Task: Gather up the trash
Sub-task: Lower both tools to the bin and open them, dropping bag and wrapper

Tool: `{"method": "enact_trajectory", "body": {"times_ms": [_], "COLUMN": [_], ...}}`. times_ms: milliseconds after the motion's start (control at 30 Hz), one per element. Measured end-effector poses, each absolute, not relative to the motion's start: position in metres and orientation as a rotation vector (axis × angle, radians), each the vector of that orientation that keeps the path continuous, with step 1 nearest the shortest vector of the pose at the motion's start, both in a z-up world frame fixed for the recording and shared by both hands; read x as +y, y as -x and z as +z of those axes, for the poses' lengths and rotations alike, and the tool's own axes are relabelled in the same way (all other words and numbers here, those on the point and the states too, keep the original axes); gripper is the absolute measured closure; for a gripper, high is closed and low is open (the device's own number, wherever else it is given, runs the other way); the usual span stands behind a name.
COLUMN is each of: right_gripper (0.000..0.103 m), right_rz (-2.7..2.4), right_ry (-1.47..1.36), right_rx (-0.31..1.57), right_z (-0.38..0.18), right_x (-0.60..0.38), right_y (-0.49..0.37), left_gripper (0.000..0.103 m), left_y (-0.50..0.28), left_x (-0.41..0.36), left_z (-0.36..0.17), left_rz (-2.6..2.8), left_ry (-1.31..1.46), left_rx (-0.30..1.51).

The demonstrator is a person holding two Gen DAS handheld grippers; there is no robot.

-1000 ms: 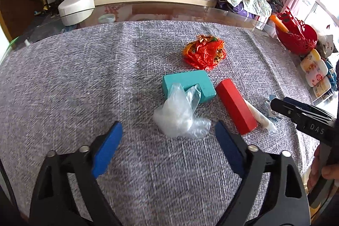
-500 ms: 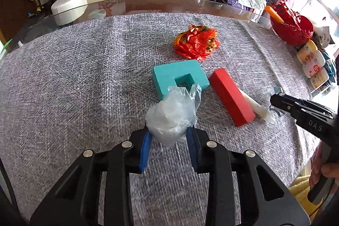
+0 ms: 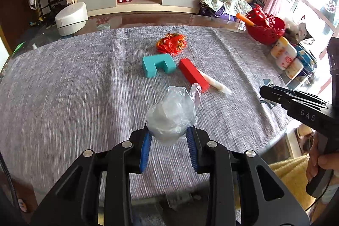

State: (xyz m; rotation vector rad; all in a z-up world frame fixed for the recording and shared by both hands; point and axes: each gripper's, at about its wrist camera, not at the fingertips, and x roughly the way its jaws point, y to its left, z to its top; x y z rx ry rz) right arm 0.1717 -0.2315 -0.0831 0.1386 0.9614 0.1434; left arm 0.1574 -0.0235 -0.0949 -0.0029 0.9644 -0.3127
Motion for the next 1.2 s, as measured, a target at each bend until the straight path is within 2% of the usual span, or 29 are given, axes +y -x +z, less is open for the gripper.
{"method": "enact_trajectory", "body": {"times_ms": [400,800,1200], "right_gripper": [0.079,0.079,0.077], "right_rz": [0.185,0.199,0.216], "right_ry": [-0.116,-0.126,-0.176], "right_rx": [0.999,1.099,1.212], "right_z": [-0.101,-0.162,-0.221], "right_x": [-0.211,-0.196,-0.194], "right_y": [-0.087,-0.041,-0.036], "left_gripper": [0.073,0.073,0.073], "left_y": [-0.063,-0.009,0.002], "left_x": [-0.019,-0.017,-0.027], "left_z": [-0.106,-0.172,-0.233], "left_rz": [-0.314,-0.313,-0.342], "left_ry": [0.002,-0.003,0.011], "left_rx": [0.984,1.097,1.217]}}
